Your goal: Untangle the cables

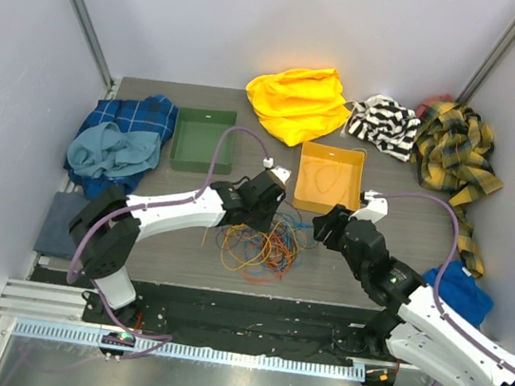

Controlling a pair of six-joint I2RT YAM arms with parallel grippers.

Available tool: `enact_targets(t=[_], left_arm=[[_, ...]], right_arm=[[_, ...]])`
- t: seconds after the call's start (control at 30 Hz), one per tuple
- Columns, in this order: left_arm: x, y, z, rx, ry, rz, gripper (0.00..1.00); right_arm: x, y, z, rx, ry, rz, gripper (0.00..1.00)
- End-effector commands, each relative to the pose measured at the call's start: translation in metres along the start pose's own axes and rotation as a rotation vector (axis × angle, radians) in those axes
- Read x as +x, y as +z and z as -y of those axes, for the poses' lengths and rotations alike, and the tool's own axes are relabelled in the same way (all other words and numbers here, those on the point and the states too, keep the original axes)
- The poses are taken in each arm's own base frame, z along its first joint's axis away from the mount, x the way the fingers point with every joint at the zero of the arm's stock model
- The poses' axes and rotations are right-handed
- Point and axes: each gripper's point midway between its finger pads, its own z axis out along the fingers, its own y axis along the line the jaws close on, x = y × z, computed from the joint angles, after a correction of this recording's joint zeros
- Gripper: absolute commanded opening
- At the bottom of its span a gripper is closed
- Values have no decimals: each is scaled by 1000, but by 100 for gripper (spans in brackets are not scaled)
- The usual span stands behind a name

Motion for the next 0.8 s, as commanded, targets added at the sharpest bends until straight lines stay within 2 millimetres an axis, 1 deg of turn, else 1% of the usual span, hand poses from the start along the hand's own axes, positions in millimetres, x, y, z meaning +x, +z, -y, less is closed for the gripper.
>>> enact_targets(t=[0.0,0.03,0.07,0.1,0.13,0.17,0.23,0.27,0.37,0.4,0.47,0.5,0.53,0.57,0.6,0.67,0.7,0.73,0.77], left_arm=[[-55,-36,10,31,1,180,14],[-64,-53,9,27,5,215,8],[-86,-71,8,9,-2,282,5],[-97,-84,7,4,3,310,1],[-107,-104,7,0,19,343,0],[-131,-128,10,5,13,408,0],[-155,-159,12,10,19,483,0],[-175,-188,16,26,9,542,0],[-201,-232,16,27,9,632,0],[-218,-259,19,45,-1,695,0],[-232,-284,22,62,4,753,0],[-245,-310,23,80,-6,808,0],[-251,-320,25,88,-5,829,0],[-256,-324,26,87,7,839,0],[-265,-349,27,105,-1,886,0],[-273,-367,29,122,6,924,0],[-276,-372,31,129,9,935,0],[-282,-390,32,146,3,974,0],[-284,-397,31,150,3,991,0]], right_arm=[[-8,-3,0,3,15,35,57],[-9,-3,0,3,19,40,57],[-9,-3,-1,-1,20,41,57],[-9,-3,-1,-2,20,40,57],[-9,-3,-1,-2,22,39,57],[-9,-3,-3,-9,24,38,57],[-11,-3,-5,-15,28,40,57],[-11,-3,-5,-18,28,41,57],[-15,-4,-10,-33,29,43,57],[-15,-5,-12,-40,23,40,57],[-19,-5,-15,-47,23,43,57],[-23,-6,-18,-56,27,50,57],[-24,-6,-20,-60,19,48,57],[-29,-7,-23,-65,21,57,57],[-30,-8,-25,-73,17,54,57],[-34,-9,-29,-80,13,60,57],[-35,-9,-29,-82,10,60,57],[-36,-10,-30,-86,8,60,57],[-38,-10,-31,-89,8,64,57]])
